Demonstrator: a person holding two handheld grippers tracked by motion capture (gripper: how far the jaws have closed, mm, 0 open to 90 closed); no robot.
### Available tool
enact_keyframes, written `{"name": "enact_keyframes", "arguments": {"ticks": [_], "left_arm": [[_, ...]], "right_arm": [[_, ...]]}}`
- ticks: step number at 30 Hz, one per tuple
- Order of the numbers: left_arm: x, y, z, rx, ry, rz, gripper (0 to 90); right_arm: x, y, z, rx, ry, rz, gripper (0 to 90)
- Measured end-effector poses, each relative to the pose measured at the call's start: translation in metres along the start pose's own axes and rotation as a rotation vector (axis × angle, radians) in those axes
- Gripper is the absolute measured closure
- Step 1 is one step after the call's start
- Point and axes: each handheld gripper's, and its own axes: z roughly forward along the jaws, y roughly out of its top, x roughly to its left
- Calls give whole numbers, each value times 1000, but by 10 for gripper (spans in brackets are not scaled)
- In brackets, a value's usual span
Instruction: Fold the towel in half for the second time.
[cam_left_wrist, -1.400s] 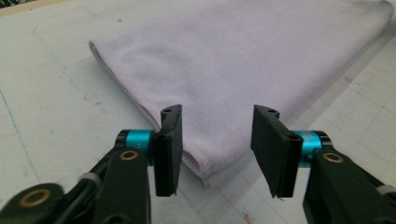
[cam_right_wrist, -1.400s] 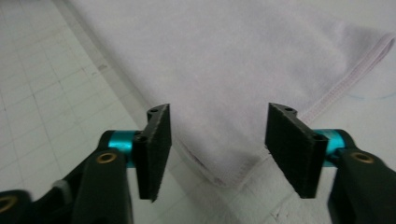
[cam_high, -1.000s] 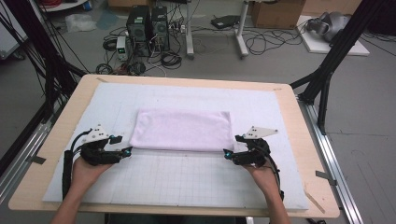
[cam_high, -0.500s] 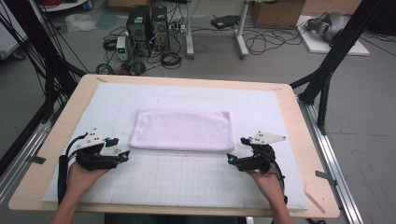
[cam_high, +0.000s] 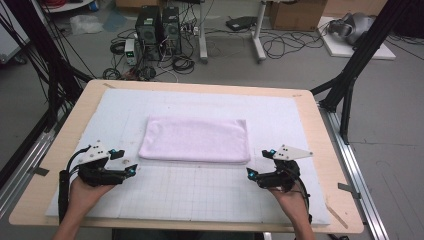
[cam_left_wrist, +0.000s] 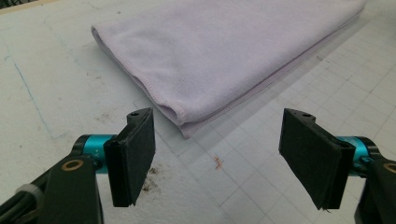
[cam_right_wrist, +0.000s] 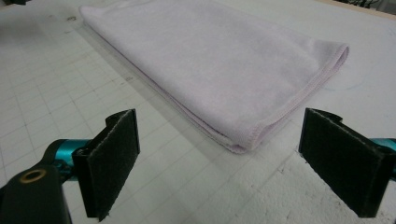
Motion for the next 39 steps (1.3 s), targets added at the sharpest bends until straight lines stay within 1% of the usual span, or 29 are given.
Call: {"name": "enact_keyframes", "arguments": {"ticks": [7,12,14,19,29,30,35,37,39], "left_arm": [[-2,-2,-3,-1,6,1,240],[-4,-4,-6,6,5,9,237],[-4,-5,-7,6,5,10,233],[-5,-7,-10,4,8,8,227],[-8,-12,-16,0,8,7,221],[-8,-12,-17,1,10,7,220],[-7,-13,-17,-4,11,-2,215],[-7,-13,-17,-4,7,-3,213],[-7,-13,-16,-4,5,0,210]], "right_arm": [[1,-4,-7,-10,-3,5,117],[1,-6,-11,-13,-8,6,117],[2,-8,-13,-17,-3,6,117],[4,-11,-16,-10,-5,6,117],[8,-18,-26,-16,-5,6,117],[8,-19,-26,-17,-6,1,116],[10,-20,-25,-9,-1,2,116],[10,-20,-25,-12,-4,-5,116],[10,-20,-24,-14,-2,-2,117]]}}
